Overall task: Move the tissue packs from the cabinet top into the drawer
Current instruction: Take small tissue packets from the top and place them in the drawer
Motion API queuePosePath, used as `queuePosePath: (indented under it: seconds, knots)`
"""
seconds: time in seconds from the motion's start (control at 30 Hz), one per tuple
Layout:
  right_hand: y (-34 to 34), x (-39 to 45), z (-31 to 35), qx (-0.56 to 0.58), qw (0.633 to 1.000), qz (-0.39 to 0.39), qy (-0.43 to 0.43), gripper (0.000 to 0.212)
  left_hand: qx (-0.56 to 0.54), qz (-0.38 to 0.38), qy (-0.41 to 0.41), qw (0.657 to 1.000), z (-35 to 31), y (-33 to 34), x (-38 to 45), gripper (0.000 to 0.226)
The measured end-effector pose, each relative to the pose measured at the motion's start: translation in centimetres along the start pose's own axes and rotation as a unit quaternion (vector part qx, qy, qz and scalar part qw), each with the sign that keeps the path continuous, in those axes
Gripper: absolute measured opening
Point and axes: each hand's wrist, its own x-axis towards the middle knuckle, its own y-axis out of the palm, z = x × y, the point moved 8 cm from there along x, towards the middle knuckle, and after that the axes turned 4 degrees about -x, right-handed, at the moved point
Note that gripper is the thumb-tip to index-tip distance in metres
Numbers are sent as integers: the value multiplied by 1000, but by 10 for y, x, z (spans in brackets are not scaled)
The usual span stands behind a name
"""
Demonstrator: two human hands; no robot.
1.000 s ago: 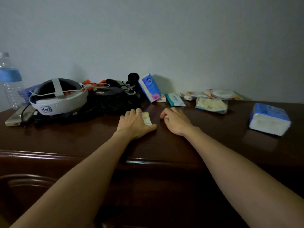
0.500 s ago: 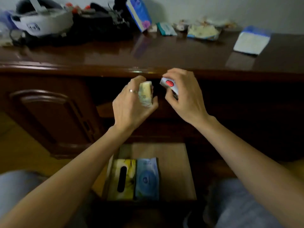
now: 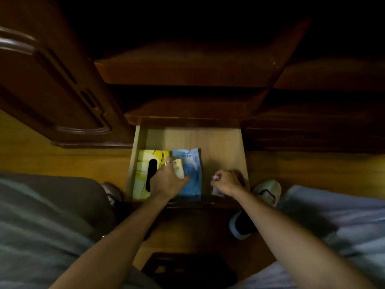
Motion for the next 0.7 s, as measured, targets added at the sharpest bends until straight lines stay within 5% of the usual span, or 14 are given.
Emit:
queuePosePath:
  seconds: [0.13,0.27,0.43,0.53,0.63,0.7]
  knots:
    - [32,22,0,-52,996,64,-35,64,13,34,11,999,4,22,3,72]
    - [42,33,-1,-182,976,72,-99,45,6,63,-1,998,7,38,4,81]
    - [31,33,6,-195,977,30,-87,37,-15,60,8,998,2,41,6,82]
    - [4,23,19,-49,994,-57,-74,37,-39,70,18,997,-3,44,4,87]
    - [0,10,45,188,977,43,-88,42,-36,99,57,993,-14,55,1,98]
    - [0,0,59,204,968,84,-120,37,-43,134,80,987,-19,62,-3,110]
